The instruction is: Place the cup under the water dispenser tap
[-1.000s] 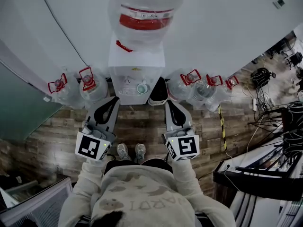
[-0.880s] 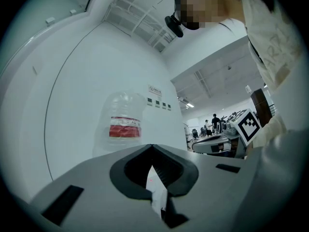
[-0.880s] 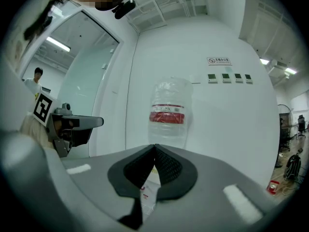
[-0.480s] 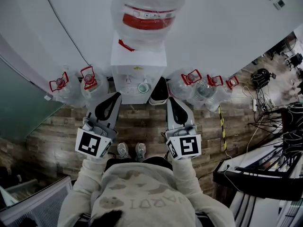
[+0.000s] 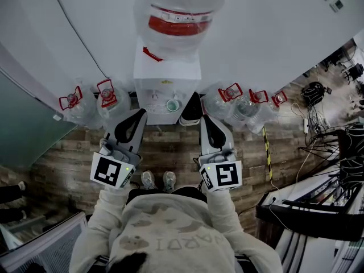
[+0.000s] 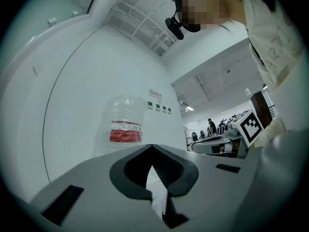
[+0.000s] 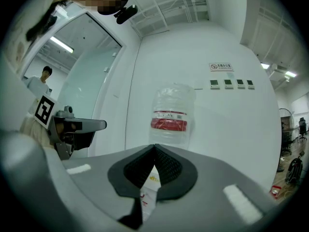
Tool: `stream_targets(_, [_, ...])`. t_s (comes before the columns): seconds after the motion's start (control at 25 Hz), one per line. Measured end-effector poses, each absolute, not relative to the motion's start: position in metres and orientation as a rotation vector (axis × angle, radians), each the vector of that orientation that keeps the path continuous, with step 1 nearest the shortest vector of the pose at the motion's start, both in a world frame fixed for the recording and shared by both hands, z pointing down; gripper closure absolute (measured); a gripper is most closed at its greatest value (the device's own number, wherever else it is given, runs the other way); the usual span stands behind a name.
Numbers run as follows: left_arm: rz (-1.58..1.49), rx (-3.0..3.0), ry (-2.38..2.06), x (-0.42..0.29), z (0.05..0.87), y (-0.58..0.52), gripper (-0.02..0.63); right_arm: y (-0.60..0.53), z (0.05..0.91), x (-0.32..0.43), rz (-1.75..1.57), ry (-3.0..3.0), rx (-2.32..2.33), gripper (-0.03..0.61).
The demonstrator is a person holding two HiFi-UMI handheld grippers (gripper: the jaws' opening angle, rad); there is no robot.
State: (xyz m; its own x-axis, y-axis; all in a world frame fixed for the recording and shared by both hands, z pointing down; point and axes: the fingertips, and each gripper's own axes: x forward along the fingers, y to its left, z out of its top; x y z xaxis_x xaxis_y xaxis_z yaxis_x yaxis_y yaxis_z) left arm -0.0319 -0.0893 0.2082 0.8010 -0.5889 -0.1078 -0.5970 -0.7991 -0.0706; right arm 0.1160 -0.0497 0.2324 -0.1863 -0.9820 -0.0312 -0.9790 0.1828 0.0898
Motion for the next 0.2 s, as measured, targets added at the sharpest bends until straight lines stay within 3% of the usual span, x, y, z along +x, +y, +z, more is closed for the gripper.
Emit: stream_targets(0.2, [0.123,-2.884,0.950,-0.0325,0.2087,-0.0957,0.609,-0.0559,0.2320,0.1152,-0.139,-2.392,1.985,0.569])
